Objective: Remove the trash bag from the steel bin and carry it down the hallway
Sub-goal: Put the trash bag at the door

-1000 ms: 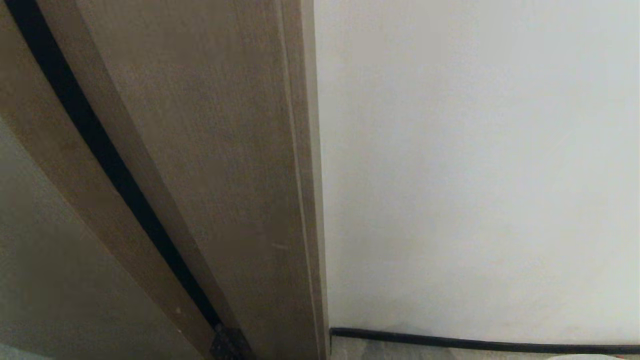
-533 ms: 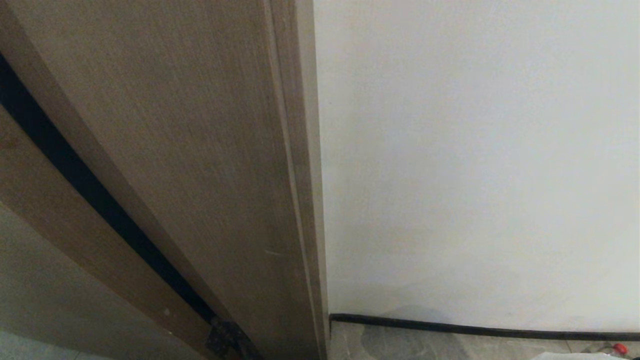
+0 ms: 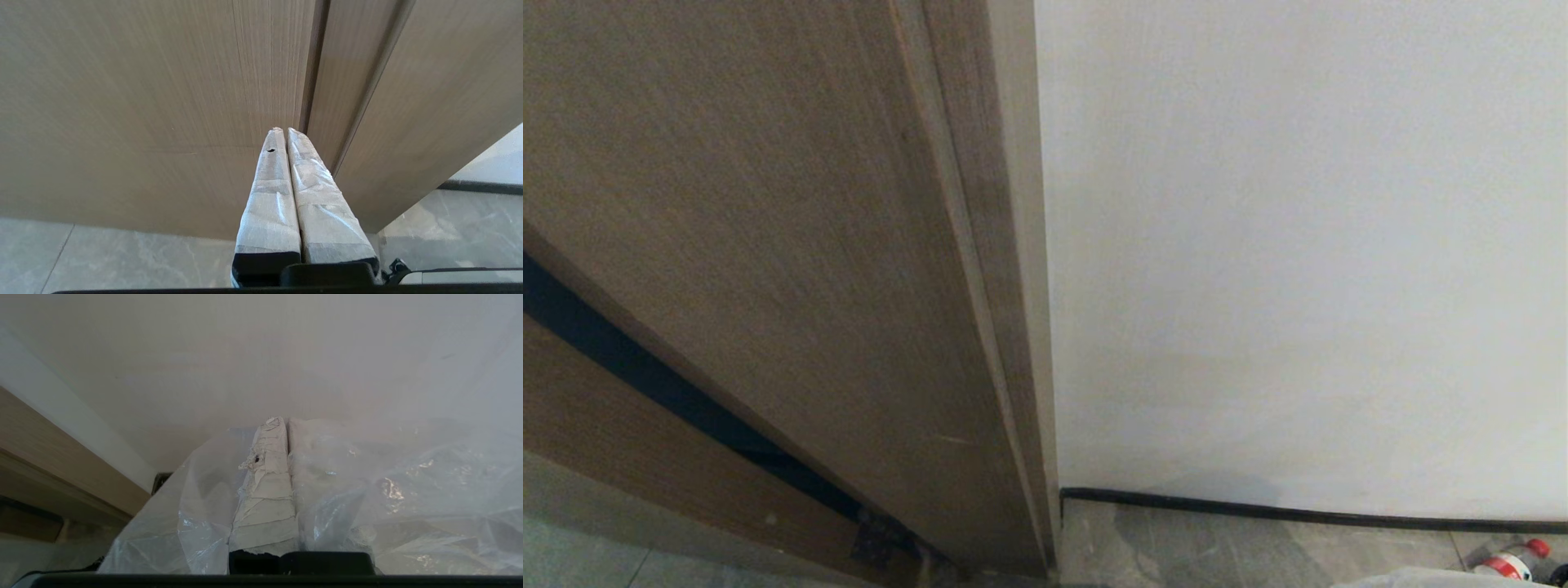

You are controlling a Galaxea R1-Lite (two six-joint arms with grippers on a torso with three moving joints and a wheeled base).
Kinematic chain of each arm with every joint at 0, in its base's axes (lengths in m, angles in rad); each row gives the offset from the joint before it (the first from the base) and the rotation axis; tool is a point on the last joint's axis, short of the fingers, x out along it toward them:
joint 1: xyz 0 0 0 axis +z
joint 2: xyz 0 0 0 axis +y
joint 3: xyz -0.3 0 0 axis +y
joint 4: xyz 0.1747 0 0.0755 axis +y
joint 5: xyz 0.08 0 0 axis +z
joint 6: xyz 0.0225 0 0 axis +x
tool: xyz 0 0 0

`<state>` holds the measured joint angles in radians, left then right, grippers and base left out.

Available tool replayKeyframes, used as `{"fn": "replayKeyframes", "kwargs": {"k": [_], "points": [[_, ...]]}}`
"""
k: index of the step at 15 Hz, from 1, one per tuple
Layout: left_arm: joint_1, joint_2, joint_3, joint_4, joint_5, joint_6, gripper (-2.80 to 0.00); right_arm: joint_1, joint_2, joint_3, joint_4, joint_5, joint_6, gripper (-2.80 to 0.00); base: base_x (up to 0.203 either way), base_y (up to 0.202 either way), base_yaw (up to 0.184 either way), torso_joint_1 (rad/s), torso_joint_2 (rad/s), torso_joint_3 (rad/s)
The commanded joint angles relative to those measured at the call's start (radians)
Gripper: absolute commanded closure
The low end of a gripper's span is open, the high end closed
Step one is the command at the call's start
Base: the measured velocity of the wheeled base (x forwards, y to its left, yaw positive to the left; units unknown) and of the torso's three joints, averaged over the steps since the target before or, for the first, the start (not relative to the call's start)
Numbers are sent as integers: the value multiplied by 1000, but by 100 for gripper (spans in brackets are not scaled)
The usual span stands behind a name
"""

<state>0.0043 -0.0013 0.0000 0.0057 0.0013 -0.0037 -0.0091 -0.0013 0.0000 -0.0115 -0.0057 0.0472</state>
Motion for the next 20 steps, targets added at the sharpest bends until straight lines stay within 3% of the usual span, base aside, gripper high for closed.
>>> {"fn": "replayKeyframes", "kwargs": {"k": [1, 16, 18, 20], "points": [[0, 1, 3, 0, 0, 0, 0, 0, 1, 2, -1, 0, 0, 0, 0, 0, 0, 2, -2, -211], [0, 1, 3, 0, 0, 1, 0, 0, 1, -4, -7, -5, 11, 0, 0, 0, 0, 3, 4, -171], [0, 1, 2, 0, 0, 1, 0, 0, 1, -40, 5, -20, 25, 0, 0, 0, 0, 0, 0, 0], [0, 1, 2, 0, 0, 1, 0, 0, 25, -162, 86, -22, 27, 0, 0, 0, 0, 0, 0, 0]]}}
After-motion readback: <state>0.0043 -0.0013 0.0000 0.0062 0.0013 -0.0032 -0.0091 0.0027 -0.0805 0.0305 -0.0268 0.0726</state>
